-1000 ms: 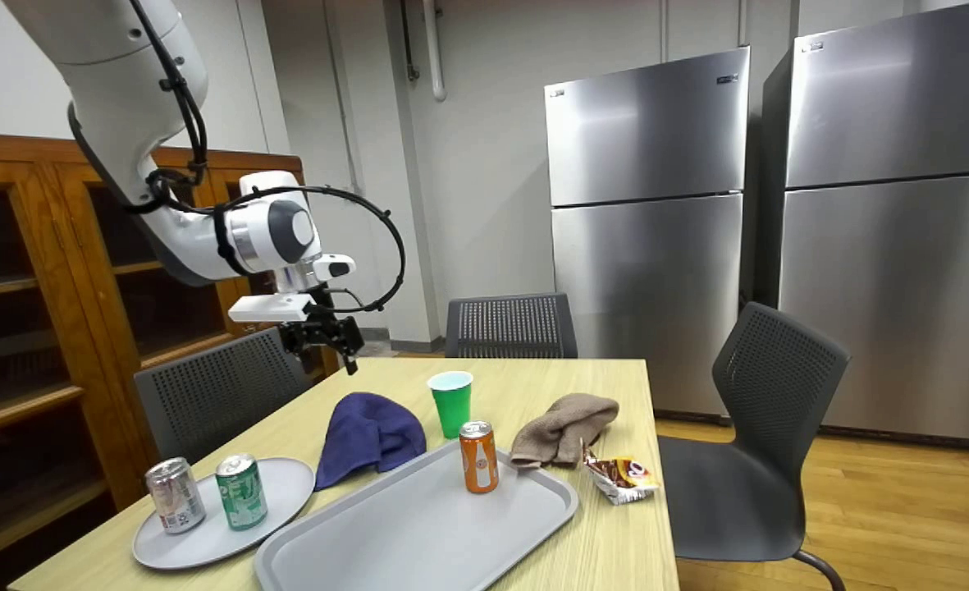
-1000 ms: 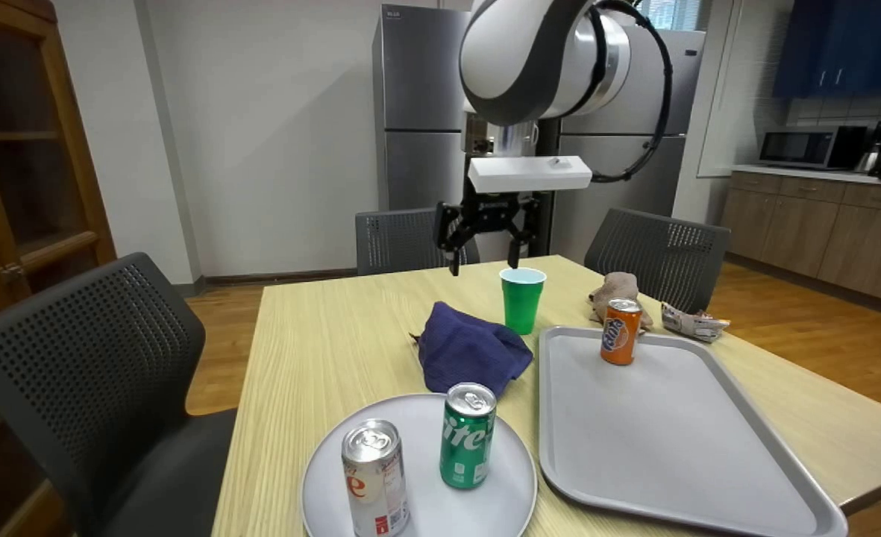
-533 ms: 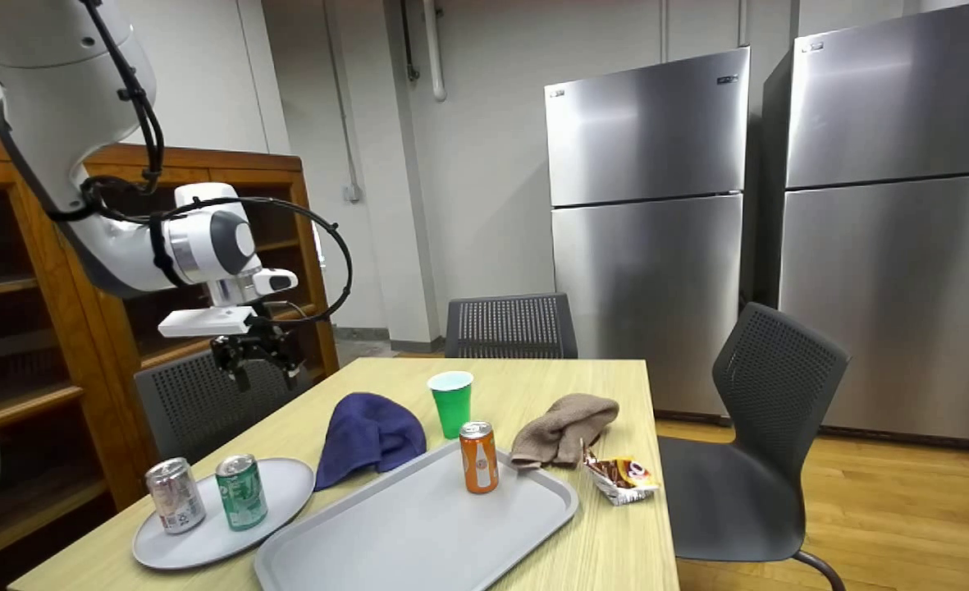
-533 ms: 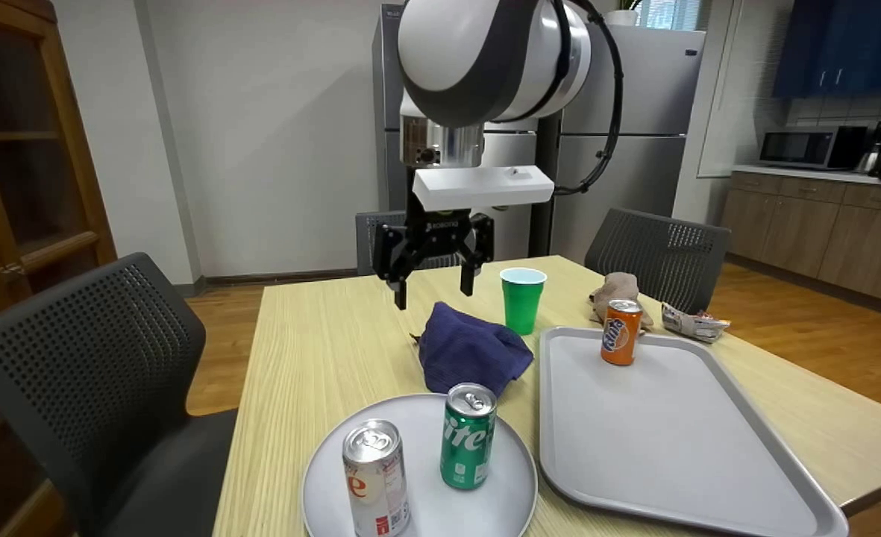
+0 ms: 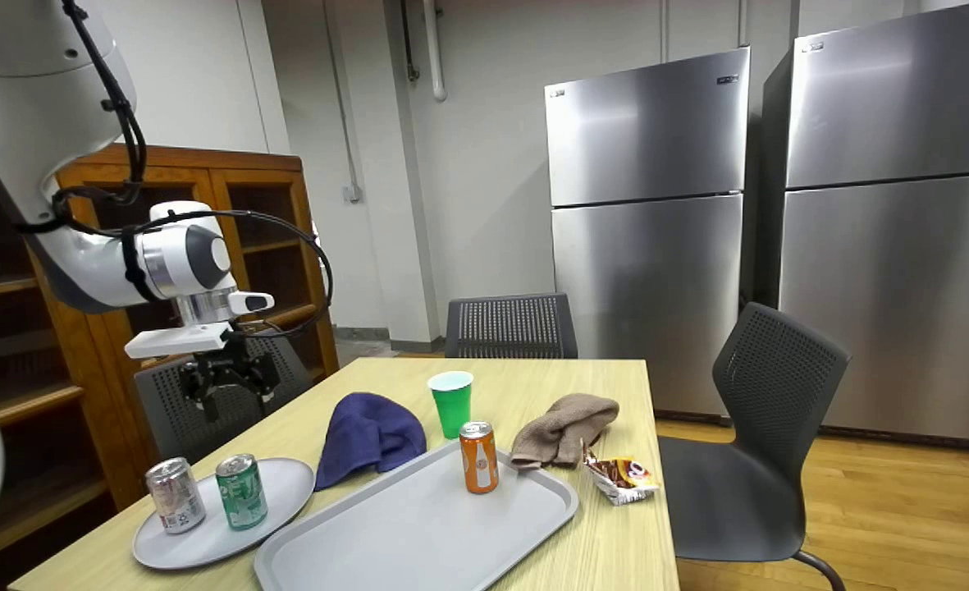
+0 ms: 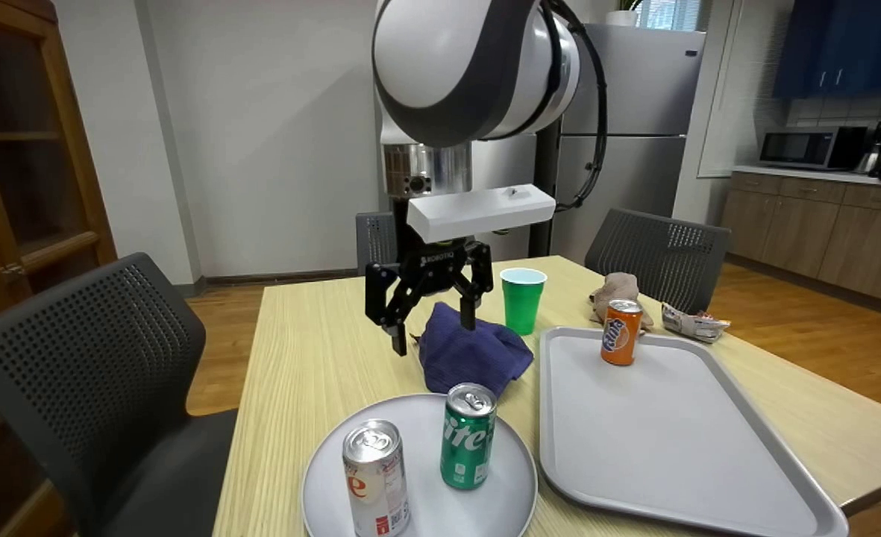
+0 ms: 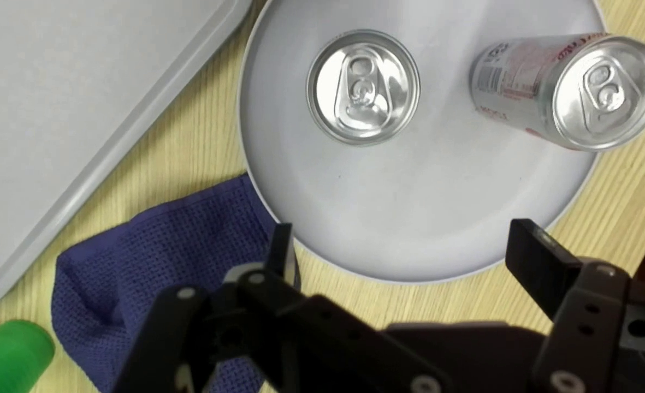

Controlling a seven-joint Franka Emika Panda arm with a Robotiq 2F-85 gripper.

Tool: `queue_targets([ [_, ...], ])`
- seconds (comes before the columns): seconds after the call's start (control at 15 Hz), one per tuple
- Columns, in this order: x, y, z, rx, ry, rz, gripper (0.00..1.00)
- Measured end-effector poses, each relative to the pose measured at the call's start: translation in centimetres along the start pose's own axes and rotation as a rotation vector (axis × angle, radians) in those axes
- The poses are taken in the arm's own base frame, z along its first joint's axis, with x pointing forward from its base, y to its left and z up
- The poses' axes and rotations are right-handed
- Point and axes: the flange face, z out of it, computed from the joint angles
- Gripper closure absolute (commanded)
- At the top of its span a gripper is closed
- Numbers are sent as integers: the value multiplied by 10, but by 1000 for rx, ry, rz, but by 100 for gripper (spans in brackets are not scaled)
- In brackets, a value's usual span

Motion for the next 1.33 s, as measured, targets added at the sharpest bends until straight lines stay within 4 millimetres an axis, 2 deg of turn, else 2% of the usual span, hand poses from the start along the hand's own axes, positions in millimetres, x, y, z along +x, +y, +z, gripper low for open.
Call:
queue_targets([
  [0.47, -11, 2, 29, -10, -73, -11, 0],
  [0.93, -13, 13, 57, 22, -122, 35, 0],
  [1.33, -13, 20, 74, 53, -133, 37, 0],
])
